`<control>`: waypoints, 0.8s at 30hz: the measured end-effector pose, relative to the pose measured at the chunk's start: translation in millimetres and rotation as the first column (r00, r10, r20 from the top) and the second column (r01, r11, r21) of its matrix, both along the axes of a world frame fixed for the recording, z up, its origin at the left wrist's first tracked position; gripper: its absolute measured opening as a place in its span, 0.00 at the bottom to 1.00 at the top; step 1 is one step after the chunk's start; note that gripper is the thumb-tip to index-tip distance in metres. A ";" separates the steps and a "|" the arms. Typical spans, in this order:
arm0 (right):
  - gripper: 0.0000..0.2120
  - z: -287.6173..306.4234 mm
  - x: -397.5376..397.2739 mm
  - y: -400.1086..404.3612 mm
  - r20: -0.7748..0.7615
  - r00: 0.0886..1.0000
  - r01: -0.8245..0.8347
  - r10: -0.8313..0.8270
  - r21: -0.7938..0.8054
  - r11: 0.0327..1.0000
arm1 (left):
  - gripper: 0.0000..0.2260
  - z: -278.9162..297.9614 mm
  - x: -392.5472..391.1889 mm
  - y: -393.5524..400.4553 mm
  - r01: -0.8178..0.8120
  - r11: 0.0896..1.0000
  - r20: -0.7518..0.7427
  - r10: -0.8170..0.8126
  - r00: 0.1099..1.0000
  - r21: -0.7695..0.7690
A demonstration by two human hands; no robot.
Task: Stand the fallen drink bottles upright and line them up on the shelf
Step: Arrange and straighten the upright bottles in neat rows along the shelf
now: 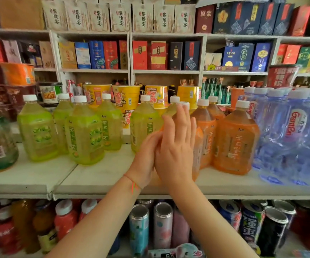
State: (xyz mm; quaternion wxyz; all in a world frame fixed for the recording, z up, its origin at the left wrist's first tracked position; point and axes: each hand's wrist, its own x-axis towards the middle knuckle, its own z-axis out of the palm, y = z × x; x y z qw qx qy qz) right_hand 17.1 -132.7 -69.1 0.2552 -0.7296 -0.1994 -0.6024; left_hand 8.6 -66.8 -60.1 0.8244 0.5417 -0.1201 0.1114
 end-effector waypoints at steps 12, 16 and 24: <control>0.45 28.8 46.2 91.6 -0.674 0.735 -0.093 0.071 0.003 0.996 | 0.37 18.0 12.5 168.5 -0.863 0.041 0.546 0.759 0.355 0.504; 0.50 49.7 87.0 98.6 -0.742 0.669 0.050 0.026 0.080 0.996 | 0.46 19.5 25.0 206.0 -0.690 0.128 0.423 0.706 0.568 0.713; 0.50 60.5 112.7 103.4 -0.752 0.643 0.172 -0.145 -0.043 0.984 | 0.46 17.0 33.5 231.2 -0.674 0.193 0.453 0.607 0.653 0.713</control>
